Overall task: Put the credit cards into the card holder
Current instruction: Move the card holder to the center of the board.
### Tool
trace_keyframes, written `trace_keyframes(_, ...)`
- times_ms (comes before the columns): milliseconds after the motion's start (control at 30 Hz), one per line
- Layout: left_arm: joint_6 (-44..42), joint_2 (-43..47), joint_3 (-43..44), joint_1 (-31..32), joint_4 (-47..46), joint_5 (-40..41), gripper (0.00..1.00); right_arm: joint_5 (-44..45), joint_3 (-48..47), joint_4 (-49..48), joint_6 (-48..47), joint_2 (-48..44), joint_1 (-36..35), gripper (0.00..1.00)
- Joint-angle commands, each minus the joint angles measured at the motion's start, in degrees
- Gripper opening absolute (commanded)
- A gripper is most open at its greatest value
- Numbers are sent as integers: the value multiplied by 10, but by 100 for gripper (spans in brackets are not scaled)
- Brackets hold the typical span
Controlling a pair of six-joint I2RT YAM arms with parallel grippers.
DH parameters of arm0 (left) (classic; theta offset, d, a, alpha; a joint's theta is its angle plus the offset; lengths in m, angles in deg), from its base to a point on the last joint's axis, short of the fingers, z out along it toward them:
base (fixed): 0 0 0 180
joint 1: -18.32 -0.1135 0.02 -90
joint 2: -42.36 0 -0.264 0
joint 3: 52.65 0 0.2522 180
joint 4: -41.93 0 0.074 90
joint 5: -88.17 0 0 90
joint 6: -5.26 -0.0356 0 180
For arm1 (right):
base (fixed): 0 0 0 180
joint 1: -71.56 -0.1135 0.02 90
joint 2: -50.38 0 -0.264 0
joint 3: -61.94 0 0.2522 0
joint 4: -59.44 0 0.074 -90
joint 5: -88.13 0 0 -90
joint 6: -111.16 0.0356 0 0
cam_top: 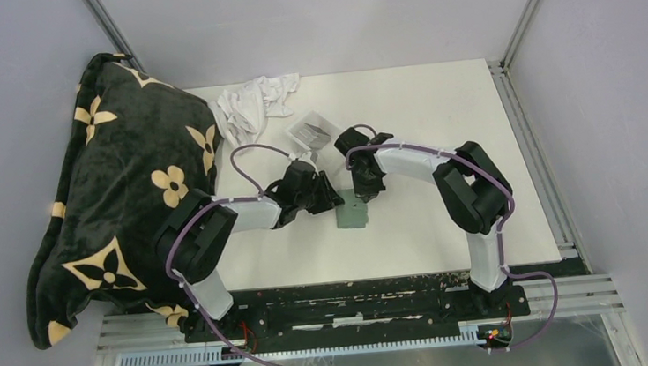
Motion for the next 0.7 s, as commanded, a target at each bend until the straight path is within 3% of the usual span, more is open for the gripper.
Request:
trace_keyframes(0,-21,-47,48,7,9,-7,36,-22,-22,-65,1,43,0,1)
trace_keyframes(433,-33,-74,101,3,41,-4,36,-10,-52,-62,-19,62,26,1)
trace_keyframes(533,-35,-55,99,3,63,16,42,0,-53,-59,-30,49,27,9)
trace_keyframes(667,-38,-19,102,3,94,34,50,21,-40,-66,-46,9,29,30)
